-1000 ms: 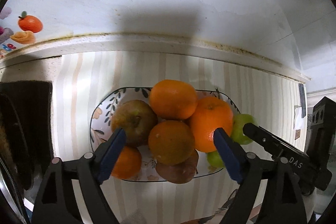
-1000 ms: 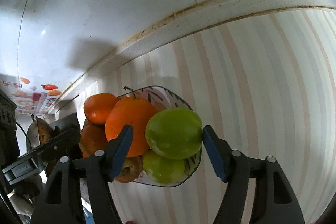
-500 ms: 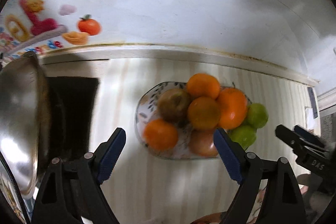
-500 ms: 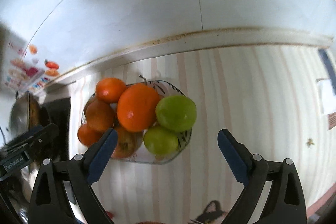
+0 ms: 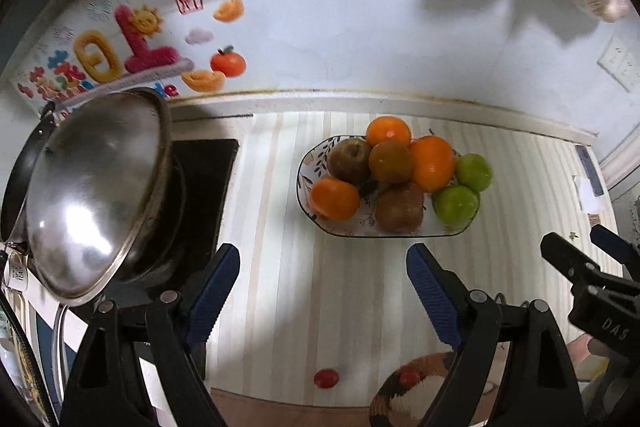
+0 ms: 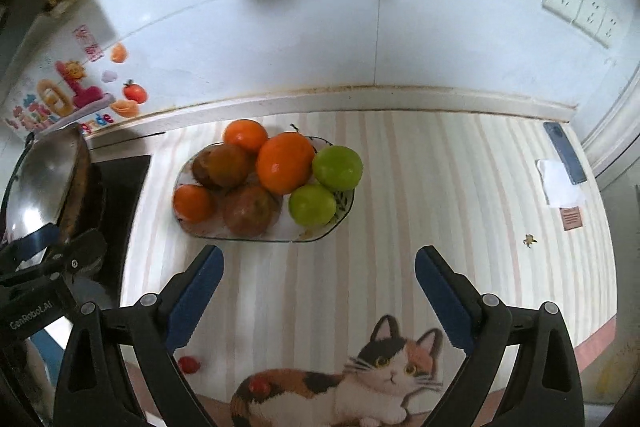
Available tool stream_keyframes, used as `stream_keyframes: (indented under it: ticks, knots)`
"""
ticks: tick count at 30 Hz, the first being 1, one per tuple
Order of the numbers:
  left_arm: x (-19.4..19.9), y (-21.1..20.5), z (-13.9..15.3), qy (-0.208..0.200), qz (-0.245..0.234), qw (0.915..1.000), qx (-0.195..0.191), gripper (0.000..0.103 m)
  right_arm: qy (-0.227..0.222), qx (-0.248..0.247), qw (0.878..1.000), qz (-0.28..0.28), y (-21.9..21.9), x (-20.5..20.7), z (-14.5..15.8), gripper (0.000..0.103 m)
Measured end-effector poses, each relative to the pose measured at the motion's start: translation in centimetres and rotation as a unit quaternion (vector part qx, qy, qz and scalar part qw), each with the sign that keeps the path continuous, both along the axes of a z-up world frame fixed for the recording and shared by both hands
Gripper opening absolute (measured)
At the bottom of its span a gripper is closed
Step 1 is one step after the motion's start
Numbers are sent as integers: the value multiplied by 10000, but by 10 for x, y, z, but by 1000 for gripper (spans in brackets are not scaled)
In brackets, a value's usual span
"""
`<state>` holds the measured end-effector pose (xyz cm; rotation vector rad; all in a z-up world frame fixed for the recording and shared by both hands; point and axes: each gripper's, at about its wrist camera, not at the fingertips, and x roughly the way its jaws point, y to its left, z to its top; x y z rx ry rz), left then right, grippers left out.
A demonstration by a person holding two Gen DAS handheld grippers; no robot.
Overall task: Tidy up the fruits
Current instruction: 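Lift both tools away from the plate toward the red cherry tomato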
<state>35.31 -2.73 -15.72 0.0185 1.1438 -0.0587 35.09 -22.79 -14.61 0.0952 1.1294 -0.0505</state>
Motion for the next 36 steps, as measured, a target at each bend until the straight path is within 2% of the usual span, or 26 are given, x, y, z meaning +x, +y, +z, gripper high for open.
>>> stream_keyframes:
  ticks: [5, 14, 23, 27, 30, 32, 36]
  knots:
    - [-30, 4, 27, -220, -72, 9996, -161, 85, -341, -128, 9993, 55, 10, -34, 35, 99]
    - [-73, 4, 69, -720, -207, 9970, -193, 85, -819, -107, 9966, 32, 22, -88, 92, 99]
    - [-95, 7, 85, -831, -177, 9958, -339, 85, -1044, -81, 9945, 42, 30, -113, 120, 99]
    - [-95, 8, 82, -773, -140, 9963, -358, 85, -968, -19, 9953, 40, 29, -114, 114, 99]
    - [-92, 11, 69, -583, -82, 9974, -410, 85, -702, 55, 9974, 136, 30, -108, 95, 99]
    - [-87, 12, 53, -343, -60, 9988, -355, 98, -446, 157, 9987, 216, 31, -104, 75, 99]
    - [-80, 19, 13, 108, 96, 9998, -115, 98, 366, 403, 9974, 470, 36, -94, 9, 99]
